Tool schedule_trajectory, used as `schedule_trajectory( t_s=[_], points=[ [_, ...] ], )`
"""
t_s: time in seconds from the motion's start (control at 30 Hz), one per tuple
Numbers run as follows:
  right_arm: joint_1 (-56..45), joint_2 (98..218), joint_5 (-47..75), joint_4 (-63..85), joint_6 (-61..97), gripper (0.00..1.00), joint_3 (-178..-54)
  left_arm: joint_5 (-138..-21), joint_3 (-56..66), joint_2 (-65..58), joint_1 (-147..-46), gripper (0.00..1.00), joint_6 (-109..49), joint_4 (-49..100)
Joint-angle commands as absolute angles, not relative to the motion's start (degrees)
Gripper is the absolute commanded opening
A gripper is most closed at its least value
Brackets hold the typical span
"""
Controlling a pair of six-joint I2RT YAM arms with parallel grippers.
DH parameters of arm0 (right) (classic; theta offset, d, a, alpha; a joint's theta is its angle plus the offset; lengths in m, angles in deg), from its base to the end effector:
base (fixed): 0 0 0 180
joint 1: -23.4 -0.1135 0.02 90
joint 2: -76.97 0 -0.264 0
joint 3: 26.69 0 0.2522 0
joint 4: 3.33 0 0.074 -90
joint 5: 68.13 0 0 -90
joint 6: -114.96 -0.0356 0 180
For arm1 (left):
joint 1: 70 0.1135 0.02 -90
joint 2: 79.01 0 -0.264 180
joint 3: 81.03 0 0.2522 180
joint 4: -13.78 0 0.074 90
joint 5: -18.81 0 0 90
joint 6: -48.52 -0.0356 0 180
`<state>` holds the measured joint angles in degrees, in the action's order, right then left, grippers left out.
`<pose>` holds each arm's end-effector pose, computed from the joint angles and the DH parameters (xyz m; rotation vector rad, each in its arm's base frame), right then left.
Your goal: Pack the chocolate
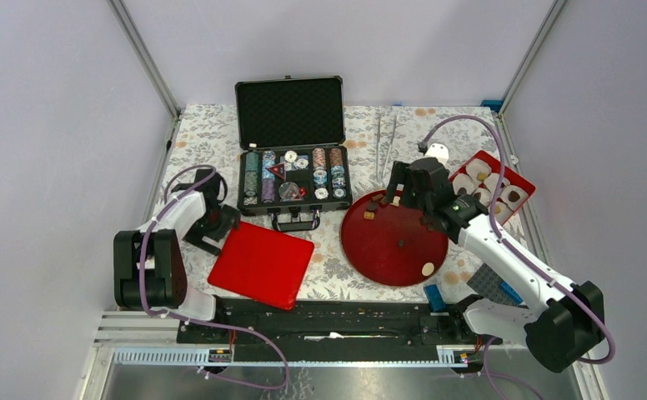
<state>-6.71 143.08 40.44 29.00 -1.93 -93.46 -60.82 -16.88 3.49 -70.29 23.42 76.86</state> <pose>0.2280 0.1191 0.3012 0.1321 2.0979 0.2567 0.2412 0.0052 0.1880 -1.5755 2.4546 0.1053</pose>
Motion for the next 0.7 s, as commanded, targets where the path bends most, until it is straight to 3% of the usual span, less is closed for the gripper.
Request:
schedule_trajectory(
  t_s=[0.0,0.27,0.67],
  points=[
    [-6.7,141.0,39.7,30.7,-2.0,0.92,-90.8,-65.5,-19.8,6.7,-64.7,0.88,26.2,75.8],
    [-6.6,136.8,40.0,31.2,-2.9,0.92,-84.8,-66.6,-24.2,3.1,-61.5,0.83,29.9,73.2],
    [-6.6,137.6,37.4,30.0,-1.5,0.93,-83.5,-62.7,-18.5,-8.3,-59.2,0.83,33.9,81.7]
  ],
)
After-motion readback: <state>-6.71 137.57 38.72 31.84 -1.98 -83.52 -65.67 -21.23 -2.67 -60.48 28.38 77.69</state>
